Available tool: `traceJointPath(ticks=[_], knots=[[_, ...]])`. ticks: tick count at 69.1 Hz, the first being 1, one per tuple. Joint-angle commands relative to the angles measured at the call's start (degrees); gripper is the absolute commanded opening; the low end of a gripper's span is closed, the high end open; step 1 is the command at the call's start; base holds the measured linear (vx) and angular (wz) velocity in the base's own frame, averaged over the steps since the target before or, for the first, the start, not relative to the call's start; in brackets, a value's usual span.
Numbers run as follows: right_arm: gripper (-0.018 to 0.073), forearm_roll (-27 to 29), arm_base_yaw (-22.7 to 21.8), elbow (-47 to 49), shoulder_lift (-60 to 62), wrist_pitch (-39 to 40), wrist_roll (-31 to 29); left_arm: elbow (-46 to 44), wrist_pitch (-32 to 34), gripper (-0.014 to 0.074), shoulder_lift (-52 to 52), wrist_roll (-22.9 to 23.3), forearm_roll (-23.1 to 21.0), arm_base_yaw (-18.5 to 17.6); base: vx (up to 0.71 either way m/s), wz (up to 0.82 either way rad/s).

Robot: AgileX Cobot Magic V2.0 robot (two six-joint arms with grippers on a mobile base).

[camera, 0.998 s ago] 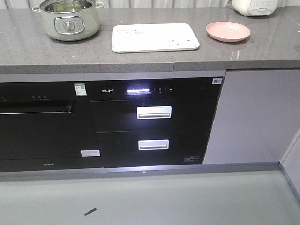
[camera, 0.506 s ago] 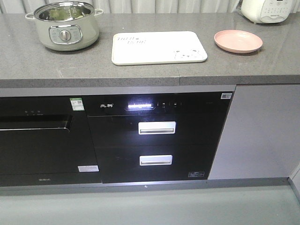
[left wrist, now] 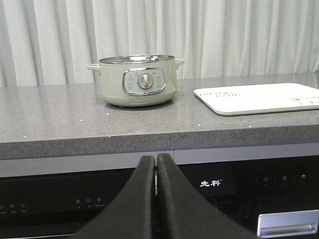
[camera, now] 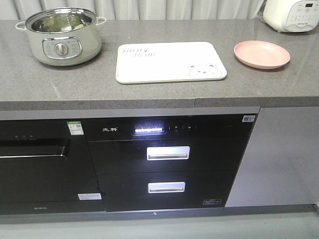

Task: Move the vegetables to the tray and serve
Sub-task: 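Drive the base forward to the counter facing the cream tray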

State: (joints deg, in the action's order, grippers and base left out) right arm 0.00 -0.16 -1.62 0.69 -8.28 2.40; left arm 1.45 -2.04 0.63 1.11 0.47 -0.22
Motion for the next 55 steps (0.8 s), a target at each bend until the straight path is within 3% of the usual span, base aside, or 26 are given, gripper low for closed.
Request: traceJointPath(ticks=[1,55], knots=[[-0.0008,0.0,0.1,-0.9,0.4,4.5,-0.5,1.5,4.2,-0.0006,0.8,0.2,-0.5,-0.1,0.14,0.01],[-0.0008,0.0,0.1,-0.9,0.4,4.5,-0.5,1.5,4.2,-0.0006,0.8,0.2,-0.5,-0.1,0.11,-0.01]])
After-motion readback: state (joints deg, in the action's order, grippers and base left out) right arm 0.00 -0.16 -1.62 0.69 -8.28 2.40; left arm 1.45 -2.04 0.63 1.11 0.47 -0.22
